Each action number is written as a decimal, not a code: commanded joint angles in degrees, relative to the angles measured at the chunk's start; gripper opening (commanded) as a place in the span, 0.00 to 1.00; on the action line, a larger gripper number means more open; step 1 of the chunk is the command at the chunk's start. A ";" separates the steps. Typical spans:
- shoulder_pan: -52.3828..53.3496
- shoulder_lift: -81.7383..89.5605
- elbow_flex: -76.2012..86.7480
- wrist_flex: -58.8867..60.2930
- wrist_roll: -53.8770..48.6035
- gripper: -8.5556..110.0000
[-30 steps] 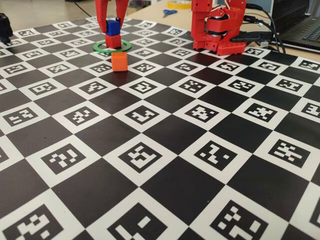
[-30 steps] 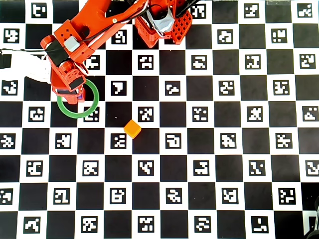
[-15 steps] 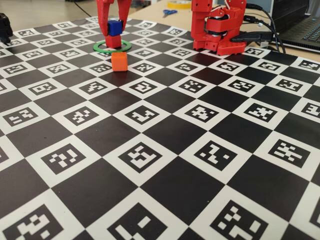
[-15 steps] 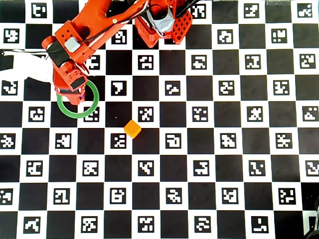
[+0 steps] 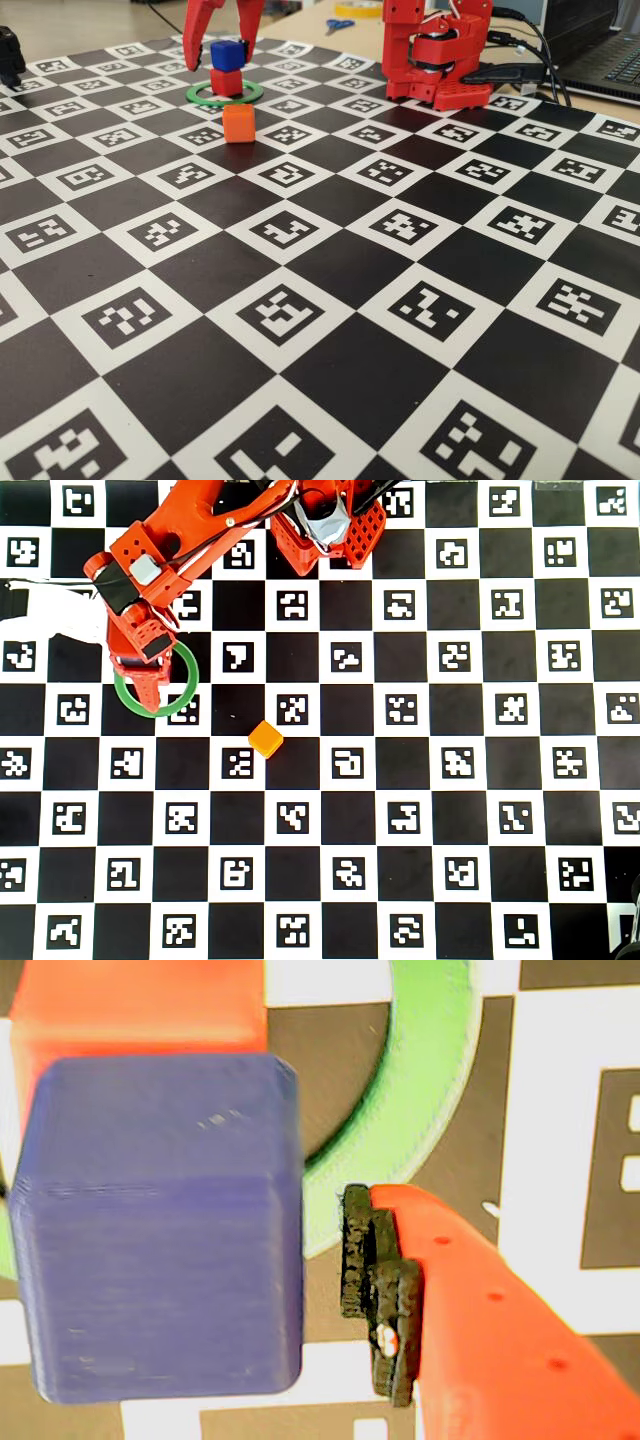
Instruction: Grab the red cube then put it in the green circle then put the blue cube on top and finally the orange cube on top
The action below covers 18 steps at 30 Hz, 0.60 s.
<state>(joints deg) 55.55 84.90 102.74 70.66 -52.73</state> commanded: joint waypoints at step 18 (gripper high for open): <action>-6.42 12.92 -17.84 18.37 11.51 0.44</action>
<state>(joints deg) 50.89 92.81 92.20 85.61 -45.18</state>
